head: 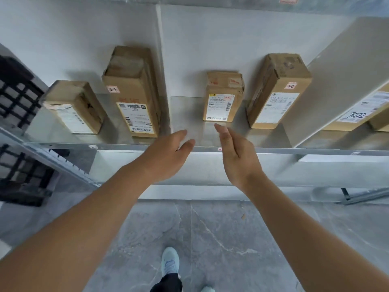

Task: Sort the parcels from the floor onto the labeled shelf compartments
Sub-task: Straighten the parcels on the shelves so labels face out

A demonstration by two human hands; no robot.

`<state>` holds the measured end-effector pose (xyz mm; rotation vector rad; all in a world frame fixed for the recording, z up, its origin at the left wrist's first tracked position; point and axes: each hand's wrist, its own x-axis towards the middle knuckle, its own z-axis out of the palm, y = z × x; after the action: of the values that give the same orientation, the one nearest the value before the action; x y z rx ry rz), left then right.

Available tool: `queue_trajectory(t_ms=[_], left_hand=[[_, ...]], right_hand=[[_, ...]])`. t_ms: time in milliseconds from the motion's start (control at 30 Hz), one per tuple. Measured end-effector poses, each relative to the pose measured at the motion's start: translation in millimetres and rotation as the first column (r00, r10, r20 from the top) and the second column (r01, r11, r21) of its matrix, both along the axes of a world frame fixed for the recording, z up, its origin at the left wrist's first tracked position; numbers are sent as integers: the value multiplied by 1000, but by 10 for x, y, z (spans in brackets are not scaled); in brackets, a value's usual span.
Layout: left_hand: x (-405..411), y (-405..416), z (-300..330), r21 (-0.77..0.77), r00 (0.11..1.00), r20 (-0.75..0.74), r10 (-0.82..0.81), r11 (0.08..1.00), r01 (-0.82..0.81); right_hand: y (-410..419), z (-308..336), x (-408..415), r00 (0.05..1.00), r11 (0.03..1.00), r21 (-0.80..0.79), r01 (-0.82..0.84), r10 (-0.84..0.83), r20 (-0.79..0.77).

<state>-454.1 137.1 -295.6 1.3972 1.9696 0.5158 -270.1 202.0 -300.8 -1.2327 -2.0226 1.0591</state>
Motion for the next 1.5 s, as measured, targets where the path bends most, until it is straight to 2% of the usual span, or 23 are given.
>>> queue_trajectory(t_ms=[200,333,467,533,700,900,1133,1500], left_hand=[[-408,-419,115,27,995,-69,75,997,-73],[-780,-521,126,51,995,-57,85,995,-82],[-1141,-527,84,26,997,-80,-2,1000,4],[-1357,-476,11,-22,997,-73,6,1000,-8],[-1765,-271,-77,21,995,-83,-49,998,51],[-1866,-159,-211,32,992,-110,-55,998,59],[-1912,-132,-427,82,1000,-18,-13,996,15],[-1953,26,-371,76,997,-81,-1,997,7]], right_hand=[[-284,120,-408,993,993,26,-113,112,25],[-348,113,-773,985,982,73,-173,172,15],[-361,63,-1082,990,990,34,-139,139,21],[-368,35,-1245,993,993,-12,-115,115,24],[-280,-177,-1641,998,991,-128,-35,41,49],[-195,-394,-1853,994,988,-145,-54,68,89],[-105,-488,-1932,987,983,-131,-125,137,85],[16,-422,-2086,979,980,-148,-136,156,133]])
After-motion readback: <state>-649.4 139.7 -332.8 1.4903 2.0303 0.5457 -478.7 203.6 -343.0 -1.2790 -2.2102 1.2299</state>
